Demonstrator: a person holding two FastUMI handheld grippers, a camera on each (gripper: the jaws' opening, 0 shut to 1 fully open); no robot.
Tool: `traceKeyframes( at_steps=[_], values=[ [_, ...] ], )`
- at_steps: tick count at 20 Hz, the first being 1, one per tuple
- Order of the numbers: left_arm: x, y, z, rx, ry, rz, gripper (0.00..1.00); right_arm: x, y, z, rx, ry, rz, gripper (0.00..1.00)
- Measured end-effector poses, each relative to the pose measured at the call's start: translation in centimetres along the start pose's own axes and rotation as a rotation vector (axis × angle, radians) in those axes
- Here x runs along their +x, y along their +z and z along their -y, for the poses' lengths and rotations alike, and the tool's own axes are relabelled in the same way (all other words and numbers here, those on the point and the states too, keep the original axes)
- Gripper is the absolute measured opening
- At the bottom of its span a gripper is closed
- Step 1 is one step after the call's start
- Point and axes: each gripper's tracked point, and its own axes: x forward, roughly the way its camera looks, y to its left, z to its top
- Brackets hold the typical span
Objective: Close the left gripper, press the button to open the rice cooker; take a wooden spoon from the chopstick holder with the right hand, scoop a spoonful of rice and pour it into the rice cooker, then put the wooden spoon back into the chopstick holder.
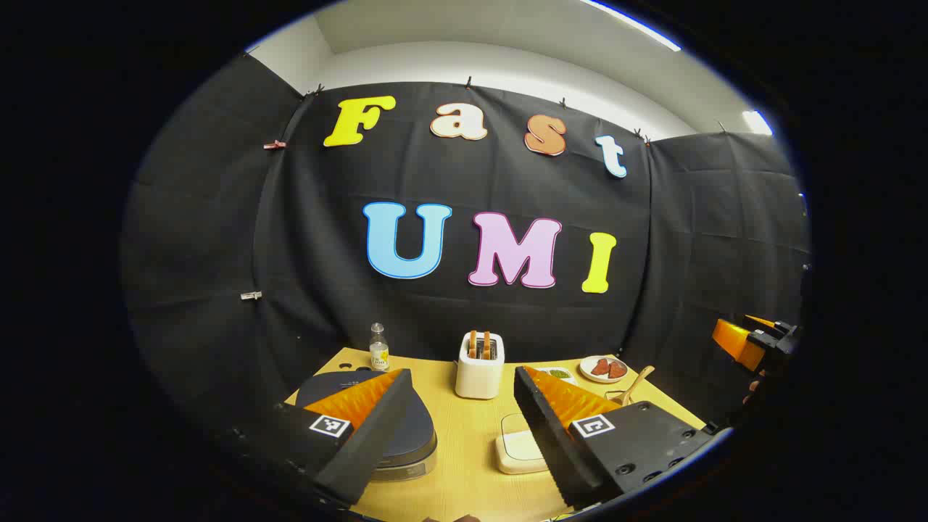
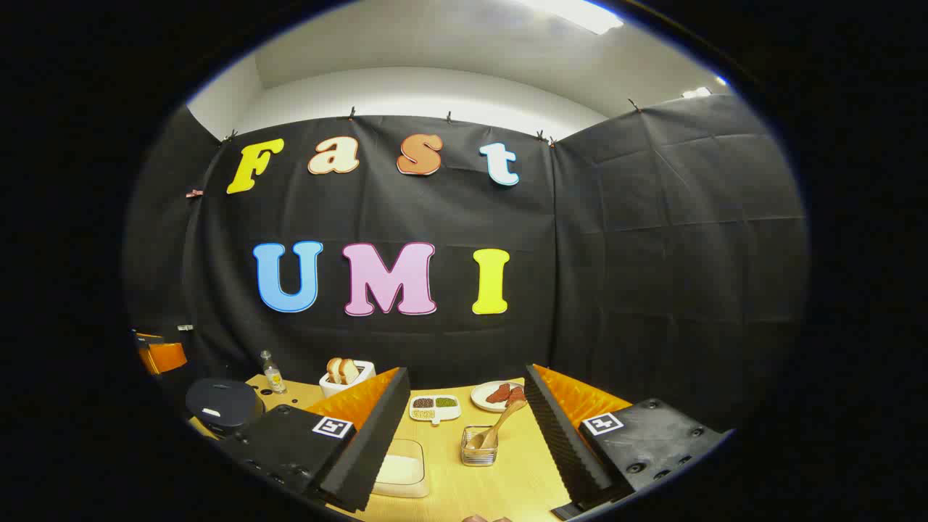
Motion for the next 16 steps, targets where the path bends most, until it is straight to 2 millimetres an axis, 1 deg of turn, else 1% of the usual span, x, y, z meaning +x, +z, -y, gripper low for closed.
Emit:
traceKeyframes(
  at_steps=[3, 9, 16],
  values=[
    [-0.3, -0.4, -0.6, 0.004, 0.006, -0.007, 0.95, -0.2, -0.2, -0.7, 0.01, 0.009, -0.006, 0.99],
    [-0.4, -1.0, -1.9, -0.005, 0.014, -0.014, 0.95, -0.6, -0.1, -2.0, 0.005, 0.024, 0.0, 0.99],
    [-0.8, -1.4, -2.5, -0.008, 0.019, -0.014, 0.95, -1.0, -0.2, -2.4, 0.009, 0.031, -0.002, 0.99]
  ],
)
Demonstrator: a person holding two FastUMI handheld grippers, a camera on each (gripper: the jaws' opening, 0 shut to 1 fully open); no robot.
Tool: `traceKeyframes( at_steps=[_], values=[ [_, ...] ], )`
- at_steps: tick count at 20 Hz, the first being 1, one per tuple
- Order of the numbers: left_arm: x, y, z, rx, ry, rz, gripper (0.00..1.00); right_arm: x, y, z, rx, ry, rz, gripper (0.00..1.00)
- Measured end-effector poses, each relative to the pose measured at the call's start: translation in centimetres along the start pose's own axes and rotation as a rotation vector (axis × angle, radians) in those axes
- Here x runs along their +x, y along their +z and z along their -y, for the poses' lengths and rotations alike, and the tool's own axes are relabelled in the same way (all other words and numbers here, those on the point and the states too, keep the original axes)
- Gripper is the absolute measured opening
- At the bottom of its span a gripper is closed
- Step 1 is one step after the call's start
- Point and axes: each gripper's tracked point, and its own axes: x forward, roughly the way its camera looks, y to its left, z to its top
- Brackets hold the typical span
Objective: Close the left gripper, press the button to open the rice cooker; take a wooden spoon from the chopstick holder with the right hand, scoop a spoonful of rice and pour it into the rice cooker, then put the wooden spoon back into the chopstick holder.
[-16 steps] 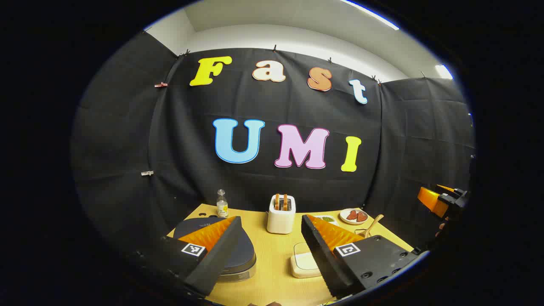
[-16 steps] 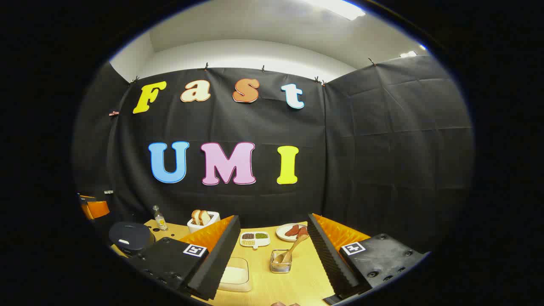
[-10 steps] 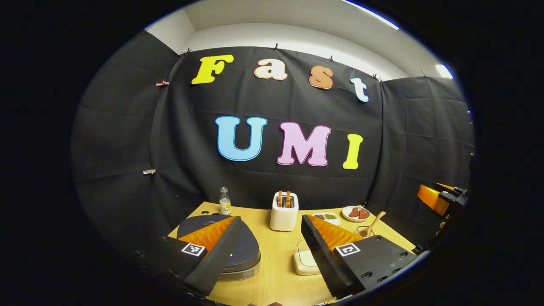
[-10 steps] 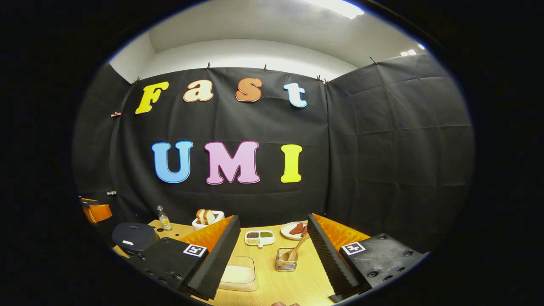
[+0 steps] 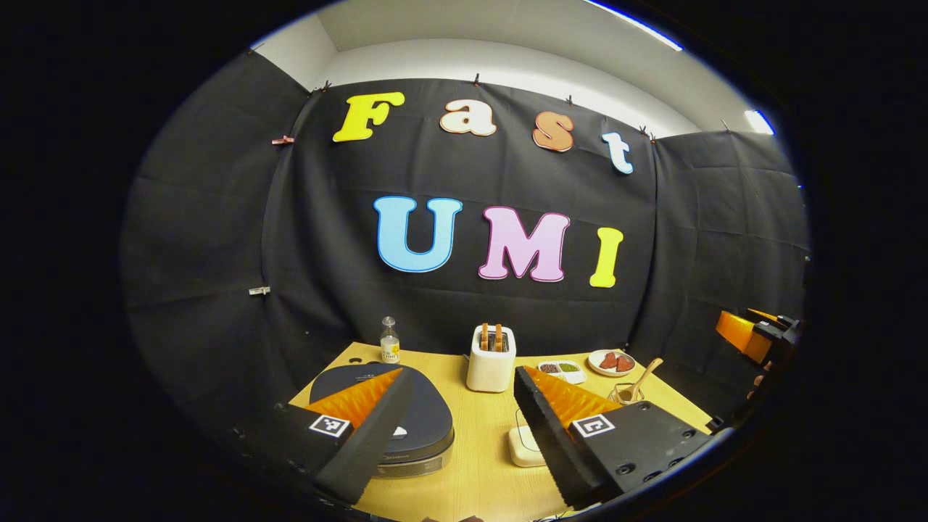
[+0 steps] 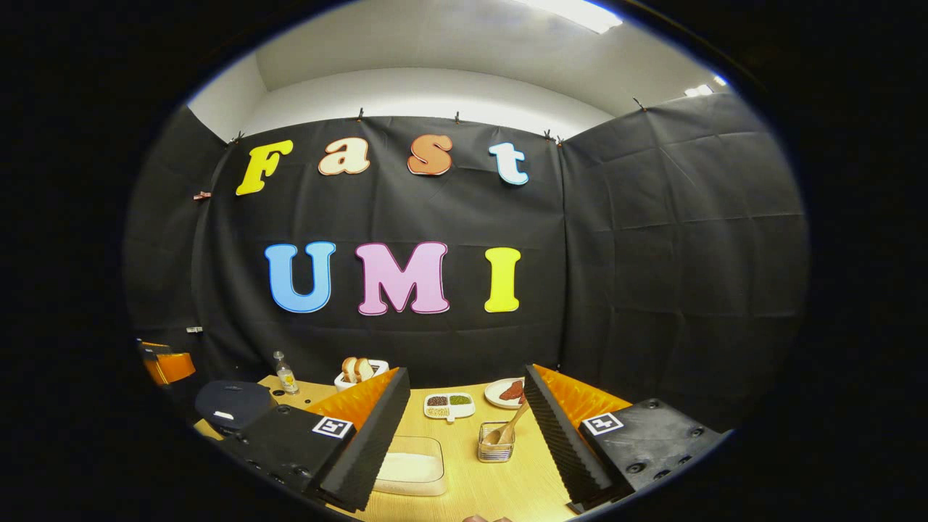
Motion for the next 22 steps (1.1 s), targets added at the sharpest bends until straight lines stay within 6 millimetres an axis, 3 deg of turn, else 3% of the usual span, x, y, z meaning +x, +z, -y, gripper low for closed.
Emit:
traceKeyframes(
  at_steps=[7, 15, 19, 22],
  values=[
    [0.5, 0.7, -1.1, 0.006, 0.026, -0.003, 0.95, 1.3, 0.4, -1.2, -0.021, 0.029, -0.011, 0.99],
    [3.0, 1.2, -2.3, -0.012, 0.058, -0.042, 0.94, 5.6, 0.0, -1.1, -0.021, 0.052, -0.015, 0.99],
    [5.0, 0.1, -4.0, -0.043, 0.091, -0.099, 0.74, 7.6, -1.4, -0.2, -0.035, 0.061, -0.036, 0.99],
    [6.4, -1.7, -5.1, -0.093, 0.091, -0.166, 0.5, 8.9, -2.7, 0.8, -0.034, 0.062, -0.06, 0.99]
  ],
)
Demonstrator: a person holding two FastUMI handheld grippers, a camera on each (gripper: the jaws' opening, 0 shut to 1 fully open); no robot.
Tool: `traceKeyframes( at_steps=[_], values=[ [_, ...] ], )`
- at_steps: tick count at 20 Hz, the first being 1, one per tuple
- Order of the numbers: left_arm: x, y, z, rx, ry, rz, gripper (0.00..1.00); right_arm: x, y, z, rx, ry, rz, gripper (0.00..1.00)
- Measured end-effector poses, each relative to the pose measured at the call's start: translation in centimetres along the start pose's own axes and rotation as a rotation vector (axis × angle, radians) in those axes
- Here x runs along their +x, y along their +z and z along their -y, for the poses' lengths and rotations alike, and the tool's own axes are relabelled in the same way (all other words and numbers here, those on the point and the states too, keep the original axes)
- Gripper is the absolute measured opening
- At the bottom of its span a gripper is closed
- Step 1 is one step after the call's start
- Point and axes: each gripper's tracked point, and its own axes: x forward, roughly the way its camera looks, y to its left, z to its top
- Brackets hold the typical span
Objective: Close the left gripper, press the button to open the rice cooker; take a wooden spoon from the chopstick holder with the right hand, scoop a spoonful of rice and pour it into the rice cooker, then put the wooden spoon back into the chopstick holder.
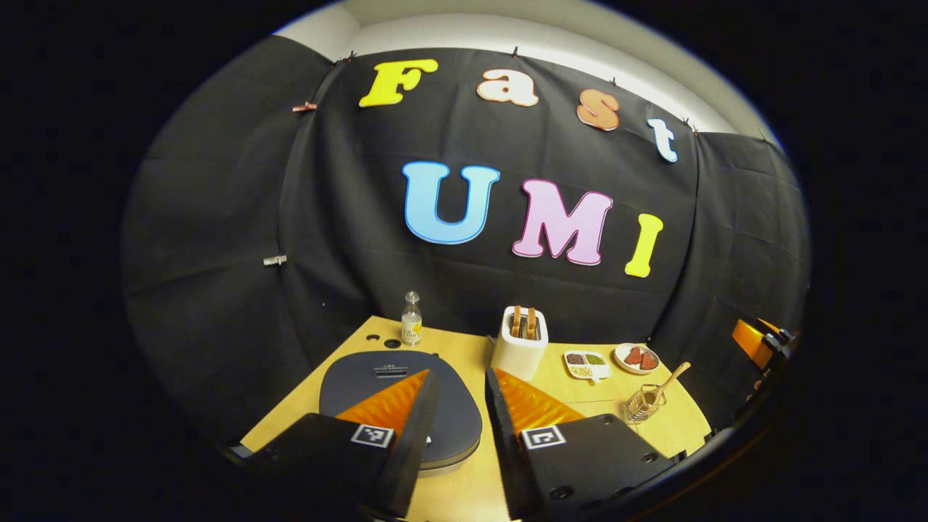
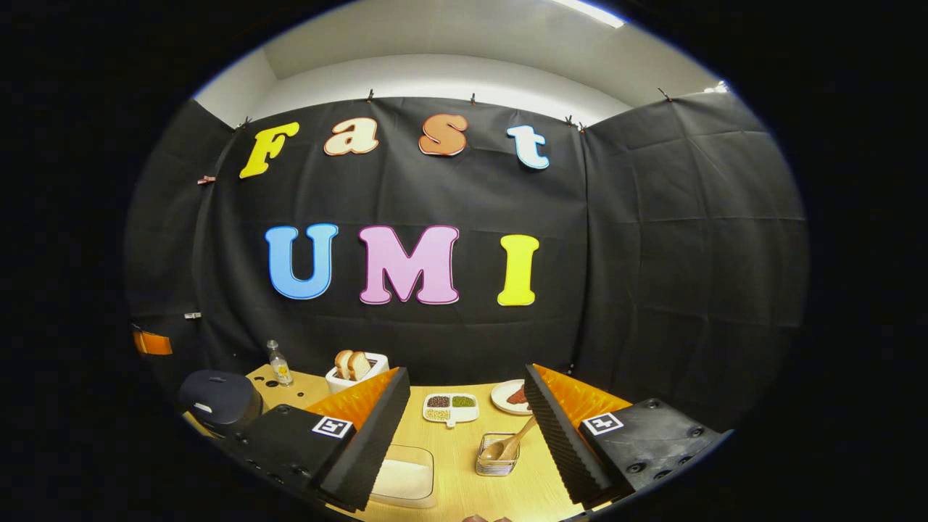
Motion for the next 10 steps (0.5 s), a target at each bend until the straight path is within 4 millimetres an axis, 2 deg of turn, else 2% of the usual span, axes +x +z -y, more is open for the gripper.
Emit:
traceKeyframes(
  at_steps=[1, 3, 4, 8, 10],
  values=[
    [0.5, -0.3, -0.6, -0.006, 0.014, -0.016, 0.52, 0.4, -0.6, 0.3, 0.0, 0.0, -0.009, 0.99],
    [1.4, -1.0, -1.9, -0.021, 0.042, -0.044, 0.22, 1.2, -1.3, 0.9, -0.004, 0.002, -0.023, 0.99],
    [1.9, -1.8, -2.3, -0.037, 0.056, -0.067, 0.22, 1.5, -1.6, 1.2, -0.006, 0.003, -0.029, 0.99],
    [3.3, -5.2, -4.3, -0.082, 0.112, -0.155, 0.08, 2.7, -3.1, 2.4, -0.009, 0.001, -0.059, 0.99],
    [3.6, -6.8, -4.9, -0.085, 0.137, -0.198, 0.06, 3.1, -3.9, 3.0, -0.009, -0.001, -0.075, 0.99]
  ],
)
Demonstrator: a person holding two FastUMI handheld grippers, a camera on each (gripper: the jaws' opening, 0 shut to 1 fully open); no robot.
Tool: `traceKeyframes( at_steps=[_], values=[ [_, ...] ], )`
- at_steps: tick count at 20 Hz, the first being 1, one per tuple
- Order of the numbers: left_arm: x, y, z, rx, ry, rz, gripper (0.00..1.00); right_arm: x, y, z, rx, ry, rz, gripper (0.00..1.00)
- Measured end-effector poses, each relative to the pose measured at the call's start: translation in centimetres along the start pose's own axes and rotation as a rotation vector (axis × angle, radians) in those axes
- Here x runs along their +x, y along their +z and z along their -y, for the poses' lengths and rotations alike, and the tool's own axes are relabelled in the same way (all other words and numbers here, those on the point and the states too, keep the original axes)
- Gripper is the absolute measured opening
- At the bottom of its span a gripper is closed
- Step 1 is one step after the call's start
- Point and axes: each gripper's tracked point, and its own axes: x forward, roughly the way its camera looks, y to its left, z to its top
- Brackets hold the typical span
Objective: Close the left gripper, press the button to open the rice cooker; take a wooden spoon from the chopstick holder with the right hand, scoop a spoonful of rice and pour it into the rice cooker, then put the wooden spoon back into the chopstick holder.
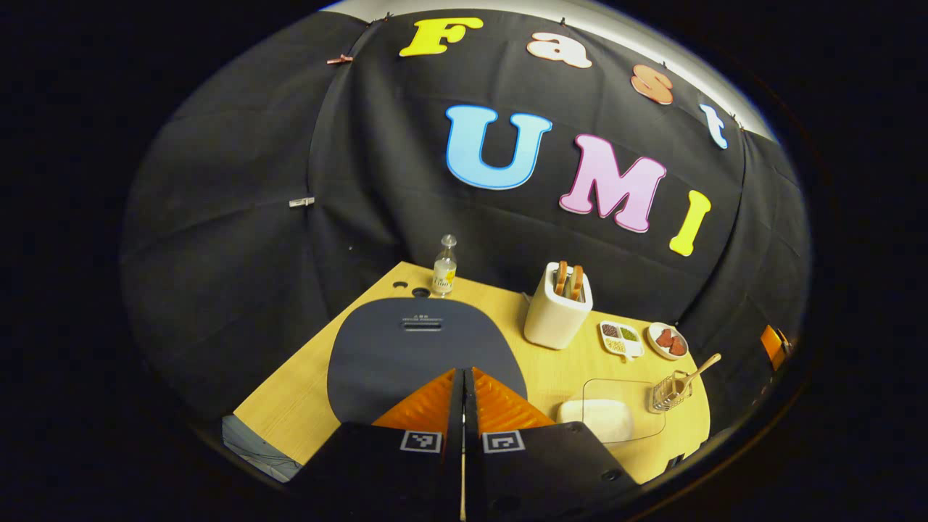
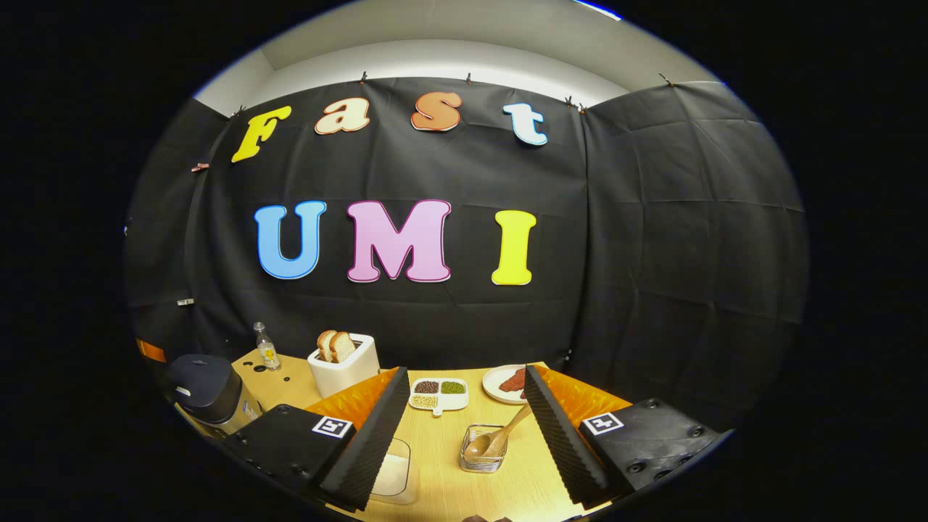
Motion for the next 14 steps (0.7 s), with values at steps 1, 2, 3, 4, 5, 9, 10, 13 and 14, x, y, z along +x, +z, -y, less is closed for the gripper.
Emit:
traceKeyframes(
  at_steps=[1, 2, 3, 4, 5, 9, 10, 13, 14],
  values=[
    [0.5, -0.7, -0.5, 0.005, 0.018, -0.02, 0.06, 0.3, -0.3, 0.3, -0.002, -0.002, -0.006, 0.99],
    [0.8, -1.5, -0.8, 0.008, 0.028, -0.041, 0.06, 0.4, -0.4, 0.5, -0.004, -0.002, -0.011, 0.99],
    [1.1, -2.1, -1.2, 0.009, 0.034, -0.057, 0.06, 0.6, -0.7, 0.7, -0.007, -0.003, -0.016, 0.99],
    [1.5, -2.8, -1.4, 0.003, 0.035, -0.075, 0.06, 0.7, -0.9, 0.9, -0.01, -0.004, -0.021, 0.99],
    [1.9, -3.5, -1.6, -0.005, 0.038, -0.095, 0.06, 0.8, -1.2, 1.1, -0.012, -0.003, -0.029, 0.99],
    [2.8, -5.4, -2.0, 0.016, 0.053, -0.133, 0.06, 1.2, -1.9, 1.6, -0.019, -0.007, -0.049, 0.99],
    [2.9, -5.3, -2.0, 0.023, 0.054, -0.124, 0.06, 1.2, -2.0, 1.6, -0.019, -0.009, -0.051, 0.99],
    [3.0, -5.7, -2.0, 0.026, 0.054, -0.134, 0.07, 1.2, -2.3, 1.7, -0.02, -0.013, -0.059, 0.99],
    [3.0, -5.9, -2.0, 0.021, 0.057, -0.133, 0.07, 1.1, -2.4, 1.7, -0.019, -0.015, -0.063, 0.99]
  ],
)
